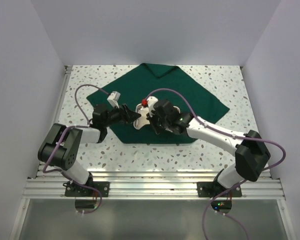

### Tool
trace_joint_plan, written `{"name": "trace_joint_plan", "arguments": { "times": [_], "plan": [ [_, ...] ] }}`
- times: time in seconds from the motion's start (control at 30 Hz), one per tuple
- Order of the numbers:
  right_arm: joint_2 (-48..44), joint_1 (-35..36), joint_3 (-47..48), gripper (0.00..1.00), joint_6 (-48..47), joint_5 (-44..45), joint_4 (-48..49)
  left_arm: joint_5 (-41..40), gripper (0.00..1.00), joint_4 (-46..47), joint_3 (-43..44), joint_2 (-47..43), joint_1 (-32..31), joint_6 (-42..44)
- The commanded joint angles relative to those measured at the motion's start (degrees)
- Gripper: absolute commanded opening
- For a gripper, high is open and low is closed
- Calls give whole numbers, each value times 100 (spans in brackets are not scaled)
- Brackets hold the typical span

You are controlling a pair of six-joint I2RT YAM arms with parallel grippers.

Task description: Prepare the surgical pack

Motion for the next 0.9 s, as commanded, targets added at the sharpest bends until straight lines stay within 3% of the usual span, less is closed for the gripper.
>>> {"name": "trace_joint_plan", "arguments": {
  "times": [0.0,0.37,0.63,0.73,0.77,0.87],
  "plan": [
    [176,-523,429,0,-119,-630,-99,909,68,1121,167,273,-204,-206],
    [695,-1227,887,0,57,-1202,32,1314,67,1368,501,845,-529,-303],
    [643,-1394,870,0,136,-1545,296,972,63,640,755,906,-653,57],
    [643,-1420,896,0,136,-1562,296,998,38,586,799,932,-679,101],
    [643,-1429,887,0,128,-1562,322,1006,26,569,817,959,-670,110],
    [617,-1464,861,1,180,-1571,401,1015,6,516,852,977,-688,145]
  ]
}}
